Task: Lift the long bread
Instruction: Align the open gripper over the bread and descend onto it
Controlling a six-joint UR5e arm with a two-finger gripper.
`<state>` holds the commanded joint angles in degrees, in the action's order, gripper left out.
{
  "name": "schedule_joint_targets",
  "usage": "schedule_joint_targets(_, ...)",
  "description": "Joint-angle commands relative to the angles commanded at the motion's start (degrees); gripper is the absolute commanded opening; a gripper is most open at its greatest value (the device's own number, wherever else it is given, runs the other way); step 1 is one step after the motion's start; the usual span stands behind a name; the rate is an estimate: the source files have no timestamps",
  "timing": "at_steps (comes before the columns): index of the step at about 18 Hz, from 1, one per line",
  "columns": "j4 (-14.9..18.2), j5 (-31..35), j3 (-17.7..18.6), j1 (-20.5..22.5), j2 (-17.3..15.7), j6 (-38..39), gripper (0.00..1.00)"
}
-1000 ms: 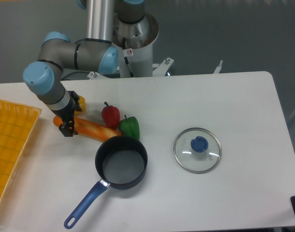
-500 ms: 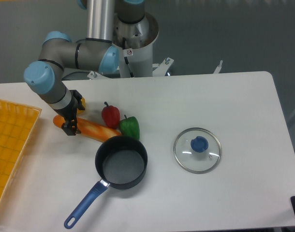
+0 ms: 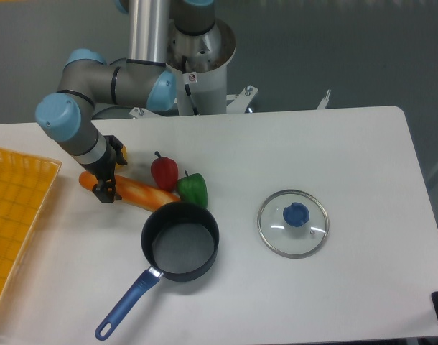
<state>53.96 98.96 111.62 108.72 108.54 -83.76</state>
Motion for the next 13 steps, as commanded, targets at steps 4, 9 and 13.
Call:
schedule_joint_targets(4,0.0,0.0,0.2,-0.1,0.7,1.0,1.0)
schedule_joint_targets(9,0.0,1.6,0.1,-0.4,1.8,1.3,1.0)
schedule_joint_targets(13,-0.1,1.7,-0.4,-0.5,2.4,1.6,1.0)
